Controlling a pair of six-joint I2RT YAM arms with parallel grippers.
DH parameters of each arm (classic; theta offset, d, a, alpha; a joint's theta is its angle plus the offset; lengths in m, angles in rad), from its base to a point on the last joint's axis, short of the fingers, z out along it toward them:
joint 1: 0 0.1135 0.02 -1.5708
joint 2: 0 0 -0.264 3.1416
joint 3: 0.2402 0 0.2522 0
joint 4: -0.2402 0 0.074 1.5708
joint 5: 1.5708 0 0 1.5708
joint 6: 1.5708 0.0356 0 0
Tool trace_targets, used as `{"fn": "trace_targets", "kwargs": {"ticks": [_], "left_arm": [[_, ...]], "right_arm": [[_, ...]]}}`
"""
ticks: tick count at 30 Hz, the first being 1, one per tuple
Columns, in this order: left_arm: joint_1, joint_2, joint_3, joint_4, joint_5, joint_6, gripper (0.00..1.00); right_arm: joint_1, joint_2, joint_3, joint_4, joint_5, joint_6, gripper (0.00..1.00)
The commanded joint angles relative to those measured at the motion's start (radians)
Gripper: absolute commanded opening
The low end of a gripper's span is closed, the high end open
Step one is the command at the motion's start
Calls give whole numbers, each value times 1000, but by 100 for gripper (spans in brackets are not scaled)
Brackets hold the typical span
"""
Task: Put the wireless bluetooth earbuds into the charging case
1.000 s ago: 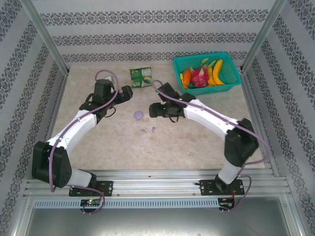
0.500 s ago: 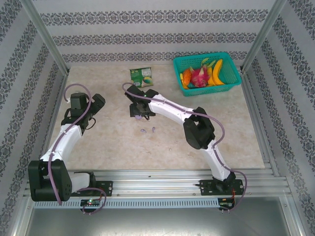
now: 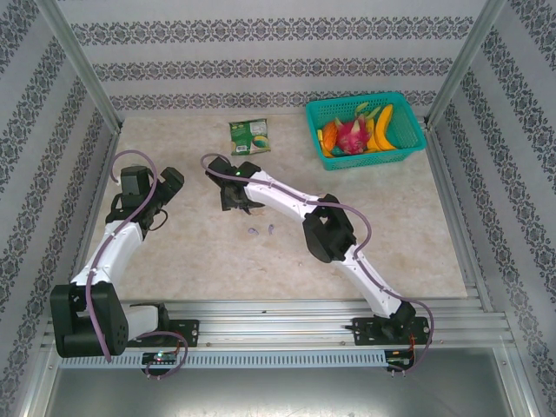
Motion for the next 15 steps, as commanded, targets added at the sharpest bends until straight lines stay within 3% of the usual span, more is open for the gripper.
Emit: {"fn": "trace_targets", "kwargs": {"ticks": [1,15], "left_arm": [[19,-25,2,37,18,6,100],[20,-17,-28,73,29,0,100]], "right_arm": [[4,32,43,-31,19,-8,78],[-9,88,57,-4,-6,-17,72]]}}
